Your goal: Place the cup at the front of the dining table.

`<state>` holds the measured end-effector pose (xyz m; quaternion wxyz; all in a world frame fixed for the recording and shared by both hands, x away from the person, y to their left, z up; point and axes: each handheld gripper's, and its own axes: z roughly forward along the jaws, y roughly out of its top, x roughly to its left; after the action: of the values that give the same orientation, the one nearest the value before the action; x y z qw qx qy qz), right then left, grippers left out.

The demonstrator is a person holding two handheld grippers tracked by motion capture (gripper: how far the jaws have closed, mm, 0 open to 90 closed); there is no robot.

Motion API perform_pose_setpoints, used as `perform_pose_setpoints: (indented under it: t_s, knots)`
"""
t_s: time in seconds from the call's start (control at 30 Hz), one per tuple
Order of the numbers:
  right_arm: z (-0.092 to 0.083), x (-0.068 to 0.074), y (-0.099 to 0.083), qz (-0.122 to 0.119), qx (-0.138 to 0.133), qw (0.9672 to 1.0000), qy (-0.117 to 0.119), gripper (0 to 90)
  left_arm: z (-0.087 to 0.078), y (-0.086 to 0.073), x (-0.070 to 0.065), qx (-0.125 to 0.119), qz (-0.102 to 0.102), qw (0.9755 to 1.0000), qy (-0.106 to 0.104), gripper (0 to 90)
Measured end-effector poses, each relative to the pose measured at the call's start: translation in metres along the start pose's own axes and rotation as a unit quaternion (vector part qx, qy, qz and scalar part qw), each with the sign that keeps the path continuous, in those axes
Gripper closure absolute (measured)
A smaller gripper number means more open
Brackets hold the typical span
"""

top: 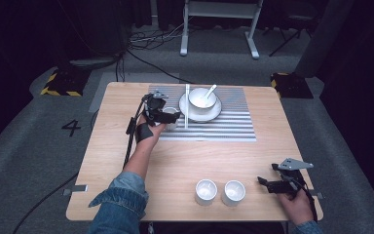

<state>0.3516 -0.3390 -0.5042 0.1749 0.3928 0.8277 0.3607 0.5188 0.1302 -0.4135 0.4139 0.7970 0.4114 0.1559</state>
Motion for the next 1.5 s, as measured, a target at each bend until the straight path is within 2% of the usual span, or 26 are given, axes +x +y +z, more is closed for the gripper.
perform_pose_setpoints:
  t_s: [0.13, 0.27, 0.3, 0.37, 0.47, 0.63, 0.7, 0.77, 0.87, 0.97, 1.03, 1.27, 1.43, 1.5]
  knots:
    - [0.000, 0.000, 0.000, 0.000, 0.000, 1.0000, 0.000, 14.6, -0.013, 0.004, -0.006, -0.008, 0.002, 1.0000, -0.002, 18.3]
    - [0.000, 0.000, 0.000, 0.000, 0.000, 1.0000, 0.000, 14.6, -0.029, 0.004, -0.011, -0.008, 0.012, 0.9999, -0.006, 19.5]
    - [0.000, 0.000, 0.000, 0.000, 0.000, 1.0000, 0.000, 14.5, -0.029, 0.004, -0.011, -0.008, 0.012, 0.9999, -0.006, 20.3]
    - [0.000, 0.000, 0.000, 0.000, 0.000, 1.0000, 0.000, 14.4, -0.039, 0.000, -0.013, -0.012, 0.005, 0.9999, -0.009, 20.4]
    - [0.000, 0.000, 0.000, 0.000, 0.000, 1.0000, 0.000, 14.4, -0.048, -0.002, -0.015, -0.005, 0.005, 0.9999, -0.009, 20.0]
    - [0.000, 0.000, 0.000, 0.000, 0.000, 1.0000, 0.000, 14.4, -0.061, -0.007, -0.016, -0.011, 0.005, 0.9999, -0.010, 20.4]
    - [0.000, 0.000, 0.000, 0.000, 0.000, 1.0000, 0.000, 14.4, -0.066, -0.009, -0.017, -0.011, 0.007, 0.9999, -0.007, 20.4]
    - [0.000, 0.000, 0.000, 0.000, 0.000, 1.0000, 0.000, 14.4, -0.073, -0.011, -0.020, 0.003, 0.019, 0.9998, 0.002, 20.2]
    - [0.000, 0.000, 0.000, 0.001, 0.000, 1.0000, 0.000, 14.4, -0.082, -0.013, -0.024, 0.006, 0.031, 0.9995, 0.007, 20.0]
    - [0.000, 0.000, 0.000, 0.000, 0.000, 1.0000, 0.000, 14.4, -0.088, -0.016, -0.027, 0.009, 0.033, 0.9994, 0.009, 20.1]
    - [0.000, 0.000, 0.000, 0.000, 0.000, 1.0000, 0.000, 14.4, -0.097, -0.021, -0.031, 0.008, 0.038, 0.9992, 0.006, 20.1]
    - [0.000, 0.000, 0.000, 0.000, 0.000, 1.0000, 0.000, 14.4, -0.110, -0.038, -0.042, 0.000, 0.036, 0.9993, -0.011, 18.1]
    - [0.000, 0.000, 0.000, 0.000, 0.000, 1.0000, 0.000, 14.4, -0.124, -0.051, -0.046, -0.004, 0.019, 0.9998, -0.008, 17.9]
    - [0.000, 0.000, 0.000, 0.000, 0.000, 1.0000, 0.000, 14.4, -0.127, -0.054, -0.047, -0.003, 0.021, 0.9998, -0.003, 17.9]
